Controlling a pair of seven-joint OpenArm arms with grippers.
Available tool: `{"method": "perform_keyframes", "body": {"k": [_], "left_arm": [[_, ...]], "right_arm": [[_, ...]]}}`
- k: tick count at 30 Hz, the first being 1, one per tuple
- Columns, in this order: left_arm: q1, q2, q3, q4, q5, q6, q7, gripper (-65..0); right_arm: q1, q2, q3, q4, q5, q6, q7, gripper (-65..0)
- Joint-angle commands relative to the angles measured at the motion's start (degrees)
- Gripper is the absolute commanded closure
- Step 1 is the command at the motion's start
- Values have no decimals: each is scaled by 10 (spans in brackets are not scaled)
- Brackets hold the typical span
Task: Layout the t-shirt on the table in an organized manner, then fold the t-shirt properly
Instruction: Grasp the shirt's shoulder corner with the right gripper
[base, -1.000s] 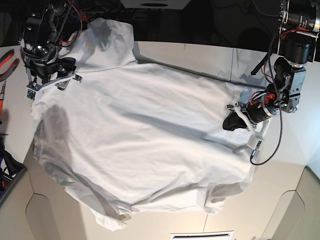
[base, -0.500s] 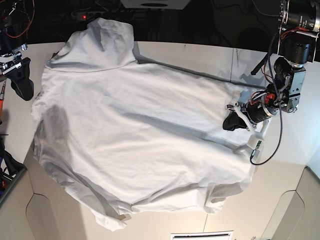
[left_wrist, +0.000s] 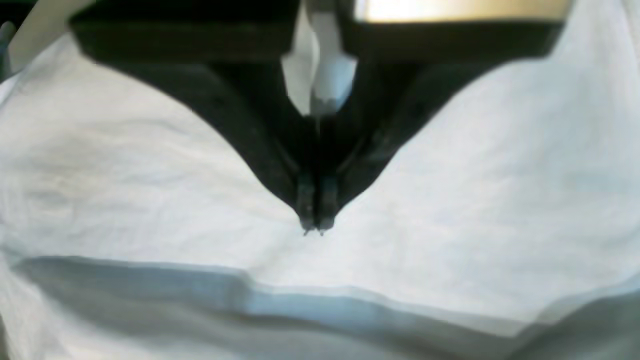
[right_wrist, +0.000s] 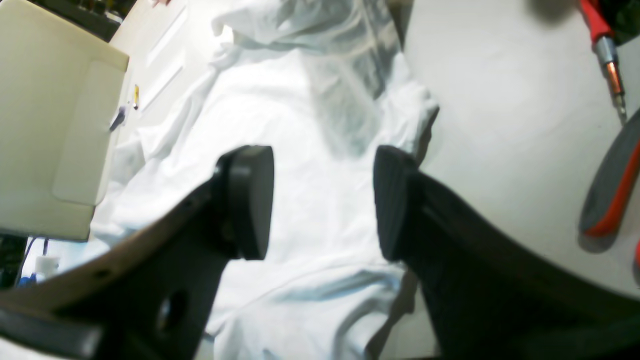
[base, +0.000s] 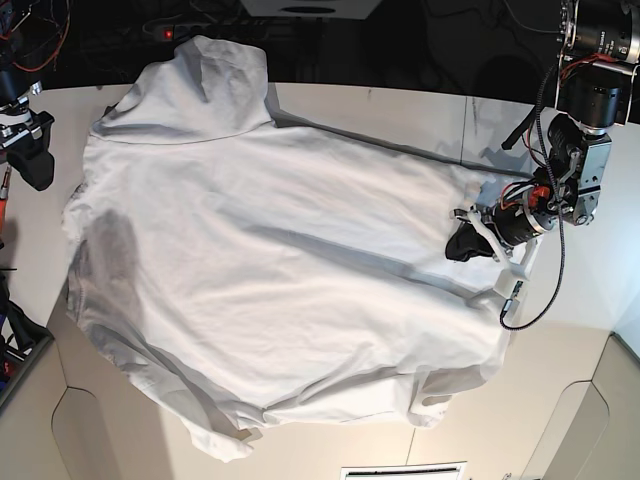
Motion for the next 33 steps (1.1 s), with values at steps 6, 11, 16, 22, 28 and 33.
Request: {"method": "perform_keyframes", "body": {"k": [6, 11, 16, 22, 28, 33], "left_arm": [[2, -3, 3, -2, 25, 2, 29, 0], [2, -3, 3, -2, 25, 2, 29, 0], [2, -3, 3, -2, 25, 2, 29, 0], [2, -3, 3, -2, 25, 2, 29, 0], [2, -3, 3, -2, 25, 2, 29, 0], [2, -3, 3, -2, 25, 2, 29, 0]], "right_arm": [[-10, 1, 0, 7, -3, -9, -10, -314], [-13, 0, 1, -36, -6, -13, 7, -314], [-9, 9, 0, -122, 9, -13, 30, -314], [10, 16, 0, -200, 23, -13, 29, -315], [25, 17, -31, -232, 25, -13, 27, -315], [25, 13, -75, -232, 9, -13, 30, -315]]}}
